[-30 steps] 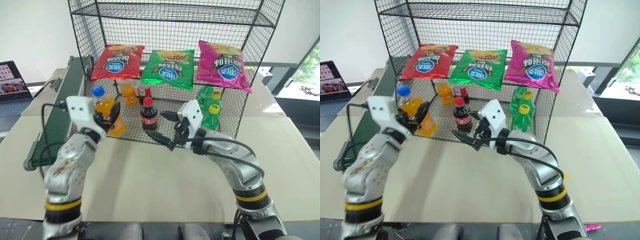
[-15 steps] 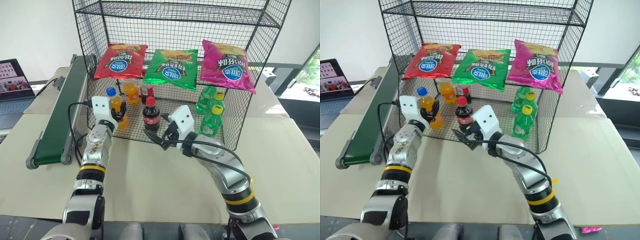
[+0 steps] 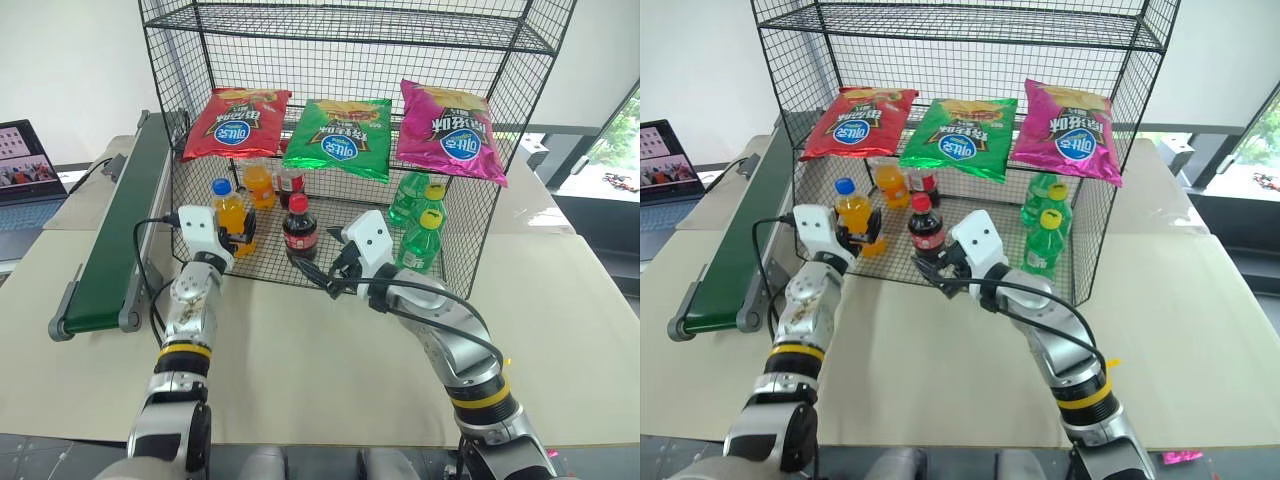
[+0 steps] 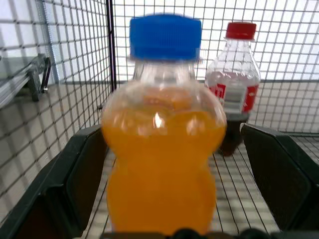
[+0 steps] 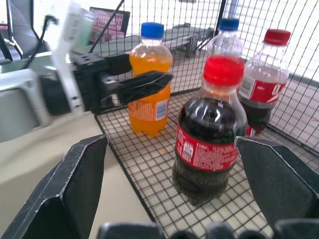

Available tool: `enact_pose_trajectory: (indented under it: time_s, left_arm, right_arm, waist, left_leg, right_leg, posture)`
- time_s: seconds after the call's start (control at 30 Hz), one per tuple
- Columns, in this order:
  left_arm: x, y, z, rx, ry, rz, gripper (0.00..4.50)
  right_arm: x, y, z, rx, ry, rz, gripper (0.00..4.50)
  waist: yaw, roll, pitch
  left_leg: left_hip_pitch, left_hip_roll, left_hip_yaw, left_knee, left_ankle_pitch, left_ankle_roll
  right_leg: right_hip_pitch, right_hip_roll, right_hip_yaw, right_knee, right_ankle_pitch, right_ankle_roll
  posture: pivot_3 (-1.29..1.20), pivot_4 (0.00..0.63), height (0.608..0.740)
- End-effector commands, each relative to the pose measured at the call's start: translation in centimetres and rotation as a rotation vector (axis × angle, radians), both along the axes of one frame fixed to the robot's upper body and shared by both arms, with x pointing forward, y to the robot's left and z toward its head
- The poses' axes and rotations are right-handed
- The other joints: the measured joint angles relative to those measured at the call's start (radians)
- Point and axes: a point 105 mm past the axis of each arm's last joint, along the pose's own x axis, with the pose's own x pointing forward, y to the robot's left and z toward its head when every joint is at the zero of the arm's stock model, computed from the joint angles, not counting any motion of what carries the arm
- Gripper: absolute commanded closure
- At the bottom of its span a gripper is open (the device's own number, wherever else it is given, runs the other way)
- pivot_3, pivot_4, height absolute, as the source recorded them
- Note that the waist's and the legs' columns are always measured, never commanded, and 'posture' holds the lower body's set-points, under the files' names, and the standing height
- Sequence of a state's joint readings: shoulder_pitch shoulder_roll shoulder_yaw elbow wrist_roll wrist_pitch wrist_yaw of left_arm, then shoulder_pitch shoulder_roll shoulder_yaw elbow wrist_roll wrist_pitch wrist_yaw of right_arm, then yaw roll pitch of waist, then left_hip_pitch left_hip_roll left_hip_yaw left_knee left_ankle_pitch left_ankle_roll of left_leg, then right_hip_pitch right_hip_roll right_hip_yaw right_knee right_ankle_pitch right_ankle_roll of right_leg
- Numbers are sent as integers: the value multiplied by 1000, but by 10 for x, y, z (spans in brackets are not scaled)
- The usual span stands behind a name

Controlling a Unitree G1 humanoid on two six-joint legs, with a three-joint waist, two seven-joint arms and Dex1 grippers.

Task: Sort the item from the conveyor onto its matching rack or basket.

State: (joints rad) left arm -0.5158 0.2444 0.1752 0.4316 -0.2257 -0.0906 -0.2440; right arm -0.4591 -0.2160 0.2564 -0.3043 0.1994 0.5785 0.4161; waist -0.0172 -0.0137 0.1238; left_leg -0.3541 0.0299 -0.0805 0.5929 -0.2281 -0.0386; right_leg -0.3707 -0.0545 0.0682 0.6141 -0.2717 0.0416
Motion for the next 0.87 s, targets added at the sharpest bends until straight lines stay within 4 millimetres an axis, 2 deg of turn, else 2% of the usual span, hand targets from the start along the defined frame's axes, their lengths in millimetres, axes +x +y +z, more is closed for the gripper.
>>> enact_pose_trajectory:
  time_s: [0.03,0.17,0.27,0.47,0.63,0.73,0.87]
  left_arm:
    - [-11,3,20,-2,-46,15,37]
    - [-24,12,14,-3,-4,52,37]
    - [-39,9,9,-9,53,7,37]
    - [-92,-6,-21,82,245,-142,37]
    - [-117,-14,-47,135,322,-179,37]
    - [-119,-17,-57,119,332,-166,37]
    - [-115,-20,-54,65,318,-174,37]
  right_arm:
    - [-1,-4,12,29,-50,1,0]
    - [-1,-8,8,30,-35,-6,0]
    - [-4,-16,2,24,-20,-20,0]
    - [-20,-63,-20,29,13,-171,0]
    - [-26,-93,-47,-12,19,-358,0]
    - [-30,-98,-62,-2,44,-434,0]
    - [-30,-95,-62,18,36,-448,0]
  waist:
    - [2,0,0]
    - [1,0,0]
    - [-1,0,0]
    - [0,1,0]
    - [0,2,0]
    - [0,3,-1]
    - [0,3,-1]
  left_leg:
    - [0,0,0,0,0,0]
    - [1,0,0,2,0,0]
    - [1,0,0,1,0,0]
    - [0,0,0,0,0,0]
    - [1,1,0,0,0,0]
    - [2,1,1,0,0,-1]
    - [1,1,1,0,0,-1]
  right_leg:
    - [0,0,0,0,0,0]
    - [1,0,0,1,0,0]
    - [1,0,0,0,0,0]
    - [1,-1,0,-2,0,0]
    - [1,0,1,-2,-5,7]
    - [2,0,1,-2,-6,8]
    - [1,0,1,-2,-6,8]
  posture:
    - [0,150,738]
    - [0,150,738]
    - [0,150,738]
    - [0,150,738]
    - [0,150,738]
    - [0,150,738]
    - [0,150,738]
